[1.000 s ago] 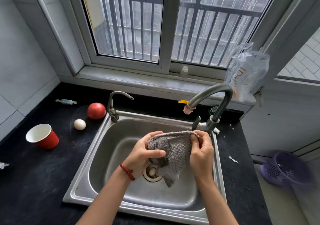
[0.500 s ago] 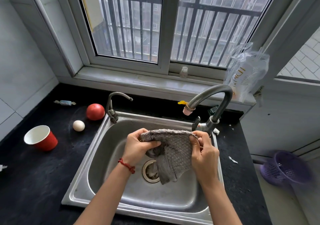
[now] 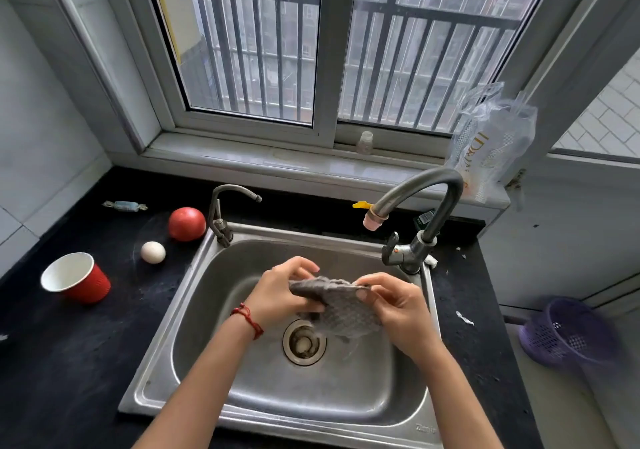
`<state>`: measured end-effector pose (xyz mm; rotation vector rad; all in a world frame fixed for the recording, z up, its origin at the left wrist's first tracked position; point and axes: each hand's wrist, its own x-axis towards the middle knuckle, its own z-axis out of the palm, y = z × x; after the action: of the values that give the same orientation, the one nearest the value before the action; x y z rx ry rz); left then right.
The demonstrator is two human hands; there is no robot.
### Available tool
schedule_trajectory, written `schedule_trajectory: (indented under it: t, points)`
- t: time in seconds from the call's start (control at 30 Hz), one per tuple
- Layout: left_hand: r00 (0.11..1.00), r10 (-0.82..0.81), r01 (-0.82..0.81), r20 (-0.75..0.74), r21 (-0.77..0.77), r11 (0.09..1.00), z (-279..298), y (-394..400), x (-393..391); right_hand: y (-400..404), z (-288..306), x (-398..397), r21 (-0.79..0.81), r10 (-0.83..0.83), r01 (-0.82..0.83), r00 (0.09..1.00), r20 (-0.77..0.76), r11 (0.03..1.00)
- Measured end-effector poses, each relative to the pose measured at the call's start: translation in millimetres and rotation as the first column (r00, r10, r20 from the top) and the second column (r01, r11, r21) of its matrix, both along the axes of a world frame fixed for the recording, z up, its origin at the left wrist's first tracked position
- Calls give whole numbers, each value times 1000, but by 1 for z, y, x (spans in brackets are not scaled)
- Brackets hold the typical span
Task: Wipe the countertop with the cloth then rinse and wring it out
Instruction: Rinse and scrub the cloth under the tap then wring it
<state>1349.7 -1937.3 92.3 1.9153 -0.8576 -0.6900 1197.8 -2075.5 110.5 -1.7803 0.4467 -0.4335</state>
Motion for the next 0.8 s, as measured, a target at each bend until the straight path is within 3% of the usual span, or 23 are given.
schedule_trajectory:
  t: [0.07, 0.13, 0.2, 0.27, 0.33, 0.4, 0.47, 0.6, 0.7, 0.8]
  points:
    - [981, -190, 189, 49, 23, 982, 3, -5, -3, 1, 1, 6, -209, 71, -80, 996, -49, 975]
    - [950, -308, 309, 51, -16, 951, 5, -15, -11, 2, 3, 11, -298, 83, -92, 996, -44, 950]
    - [953, -302, 301, 3, -84, 950, 10, -22, -16, 0, 6, 11, -180, 46, -42, 999, 16, 983]
    - [965, -261, 256, -17, -138, 957, 15, -26, -16, -8, 6, 5, 56, 43, -45, 998, 40, 997]
    - [969, -246, 240, -11, -192, 952, 22, -27, -14, -14, 3, -4, 223, 196, -184, 980, -34, 957]
    - [970, -239, 243, 45, -209, 947, 29, -28, -13, -14, -4, -7, 224, 370, -329, 912, -178, 918]
    - [979, -187, 202, 85, -234, 951, 31, -28, -10, -13, -10, -8, 193, 412, -369, 861, -299, 909]
    - [996, -12, 34, 94, -240, 970, 25, -20, 4, -21, -6, -13, 182, 363, -319, 875, -322, 930]
    - [990, 142, -142, -16, -243, 960, 19, -13, 6, -31, -4, -15, 110, 279, -258, 917, -284, 960]
    - [956, 264, -287, -126, -237, 928, 14, -7, 2, -41, -8, -19, 211, 224, -174, 945, -240, 962]
